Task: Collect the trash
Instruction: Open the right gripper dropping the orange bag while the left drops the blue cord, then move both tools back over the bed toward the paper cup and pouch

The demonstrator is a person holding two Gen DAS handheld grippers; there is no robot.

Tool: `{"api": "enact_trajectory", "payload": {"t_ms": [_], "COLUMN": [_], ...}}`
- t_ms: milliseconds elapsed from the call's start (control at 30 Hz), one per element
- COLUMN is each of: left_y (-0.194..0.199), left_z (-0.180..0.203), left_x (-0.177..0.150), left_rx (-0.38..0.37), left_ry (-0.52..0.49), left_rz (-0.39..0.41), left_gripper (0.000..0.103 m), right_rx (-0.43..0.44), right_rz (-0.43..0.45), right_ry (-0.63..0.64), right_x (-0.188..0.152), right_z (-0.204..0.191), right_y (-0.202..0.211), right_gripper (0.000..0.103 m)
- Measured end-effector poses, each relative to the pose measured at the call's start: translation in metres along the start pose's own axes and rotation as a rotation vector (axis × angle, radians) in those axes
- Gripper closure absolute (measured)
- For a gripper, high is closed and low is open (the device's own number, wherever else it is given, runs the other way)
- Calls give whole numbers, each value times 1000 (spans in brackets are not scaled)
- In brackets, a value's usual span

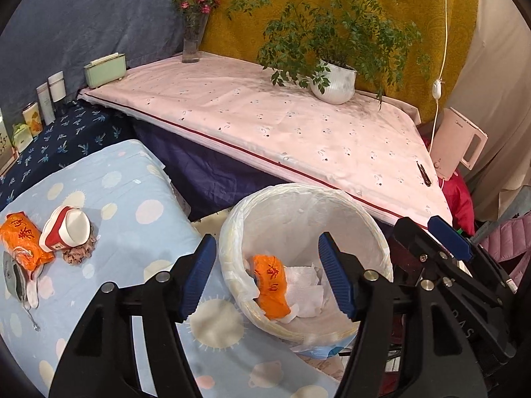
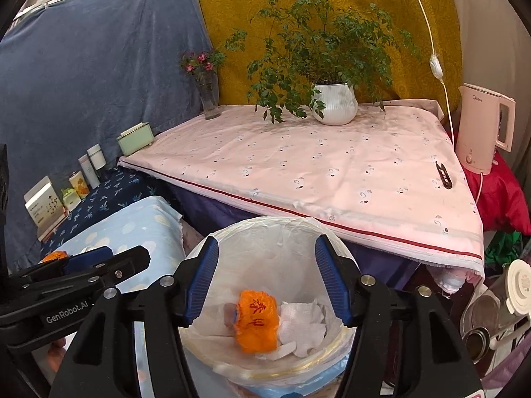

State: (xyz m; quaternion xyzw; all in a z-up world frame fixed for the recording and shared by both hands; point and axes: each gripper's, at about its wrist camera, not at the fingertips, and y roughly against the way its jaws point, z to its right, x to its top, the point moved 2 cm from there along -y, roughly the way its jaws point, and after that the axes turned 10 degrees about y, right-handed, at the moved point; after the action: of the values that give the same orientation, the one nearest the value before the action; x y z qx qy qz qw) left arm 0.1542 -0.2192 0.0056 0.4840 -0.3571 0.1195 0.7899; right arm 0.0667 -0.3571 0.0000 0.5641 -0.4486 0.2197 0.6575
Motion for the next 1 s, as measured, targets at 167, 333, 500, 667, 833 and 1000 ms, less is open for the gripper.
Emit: {"api": "enact_trajectory", "payload": {"t_ms": [167, 333, 500, 667, 833, 1000], "left_y": [5, 12, 22, 34, 44, 53], "left_z": [-10, -25, -43, -66, -91, -118], "left_x": [-2, -4, -5, -6, -8, -10], "left_rx": [19, 34, 54, 78, 108, 136], "left_ry": [8, 30, 60, 96, 134, 174], "left_rz": [9, 15, 32, 48, 62, 72], "left_gripper": [42, 42, 42, 41, 39, 39], "right_rx": [11, 24, 39, 58, 84, 111], "right_rz": [-3, 3, 6, 7, 6, 5], "right_ry": [17, 33, 52, 76, 102, 135], "right_x": [0, 1, 3, 5, 7, 9], "right_z": [-11, -23, -36, -52, -73, -99], "right_y": [2, 6, 10, 12, 13, 13], "right_gripper": [41, 38, 37, 37, 37, 37]}}
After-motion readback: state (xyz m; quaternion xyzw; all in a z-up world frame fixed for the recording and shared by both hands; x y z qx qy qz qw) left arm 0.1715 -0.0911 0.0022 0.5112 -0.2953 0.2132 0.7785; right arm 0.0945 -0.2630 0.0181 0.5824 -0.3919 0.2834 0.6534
